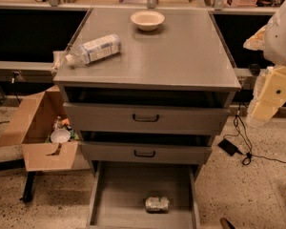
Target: Pick 7up can from bottom drawer and place on counter
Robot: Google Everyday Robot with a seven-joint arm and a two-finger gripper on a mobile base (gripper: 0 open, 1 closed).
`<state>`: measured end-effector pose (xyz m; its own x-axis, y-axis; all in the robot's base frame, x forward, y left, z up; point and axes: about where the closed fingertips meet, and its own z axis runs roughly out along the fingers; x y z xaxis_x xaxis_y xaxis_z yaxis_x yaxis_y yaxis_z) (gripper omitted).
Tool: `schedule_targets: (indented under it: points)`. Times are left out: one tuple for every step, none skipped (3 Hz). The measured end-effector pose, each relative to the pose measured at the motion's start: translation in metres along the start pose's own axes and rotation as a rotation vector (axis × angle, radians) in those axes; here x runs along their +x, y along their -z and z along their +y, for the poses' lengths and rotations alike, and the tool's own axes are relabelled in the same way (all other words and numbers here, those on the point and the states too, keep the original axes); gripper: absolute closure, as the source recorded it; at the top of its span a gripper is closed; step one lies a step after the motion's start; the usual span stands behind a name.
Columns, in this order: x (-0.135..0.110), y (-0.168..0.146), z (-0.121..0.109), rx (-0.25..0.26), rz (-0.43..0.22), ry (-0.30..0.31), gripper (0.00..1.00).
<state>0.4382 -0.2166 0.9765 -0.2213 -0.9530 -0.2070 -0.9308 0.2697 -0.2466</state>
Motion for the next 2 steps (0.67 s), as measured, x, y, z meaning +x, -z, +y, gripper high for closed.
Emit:
schedule_targets:
  points:
    - [0.000,0.000,0.000,0.000,0.000,0.000,0.00]
    - [-0.004,-0.013,-0.003,-0.026,0.017,-0.011,0.00]
